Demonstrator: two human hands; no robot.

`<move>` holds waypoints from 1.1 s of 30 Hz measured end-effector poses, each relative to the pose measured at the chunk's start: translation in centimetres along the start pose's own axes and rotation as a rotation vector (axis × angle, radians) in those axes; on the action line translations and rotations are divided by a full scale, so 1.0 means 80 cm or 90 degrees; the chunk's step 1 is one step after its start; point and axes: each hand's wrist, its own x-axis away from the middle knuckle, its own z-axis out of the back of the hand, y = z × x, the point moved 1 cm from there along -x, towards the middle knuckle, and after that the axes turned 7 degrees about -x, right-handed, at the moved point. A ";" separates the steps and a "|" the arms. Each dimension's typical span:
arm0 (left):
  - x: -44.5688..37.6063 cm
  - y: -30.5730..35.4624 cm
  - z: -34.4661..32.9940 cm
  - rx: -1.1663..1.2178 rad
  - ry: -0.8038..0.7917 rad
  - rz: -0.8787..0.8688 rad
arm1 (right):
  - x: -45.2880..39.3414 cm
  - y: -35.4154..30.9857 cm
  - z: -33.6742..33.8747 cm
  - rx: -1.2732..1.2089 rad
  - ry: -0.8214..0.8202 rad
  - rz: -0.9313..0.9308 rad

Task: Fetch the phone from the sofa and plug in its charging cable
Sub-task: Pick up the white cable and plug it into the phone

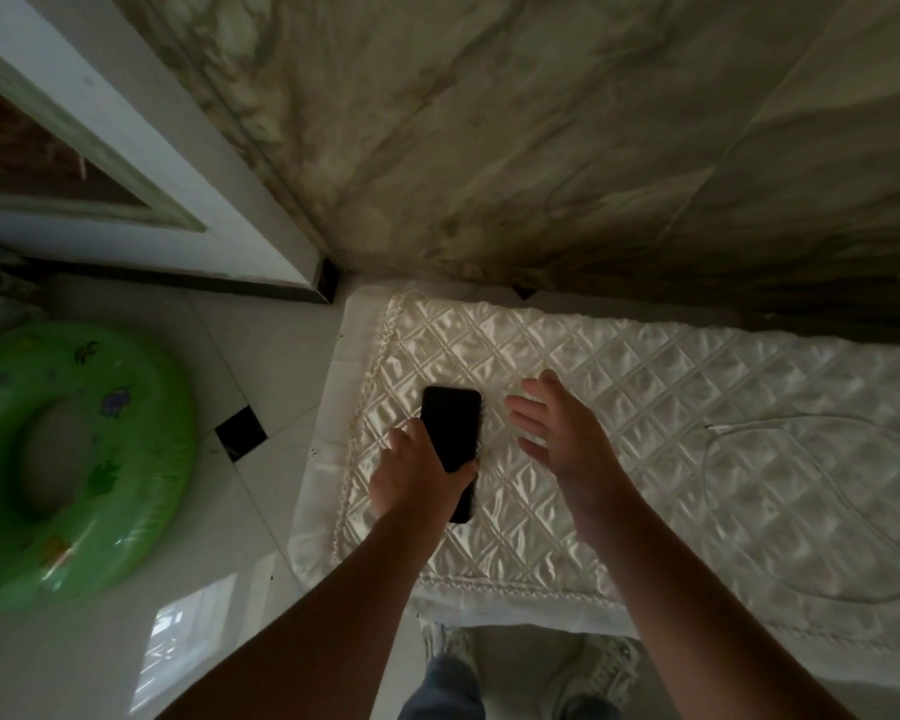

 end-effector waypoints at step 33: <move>0.090 0.330 -0.021 0.170 0.005 -0.308 | 0.053 0.001 0.312 -0.258 0.217 0.004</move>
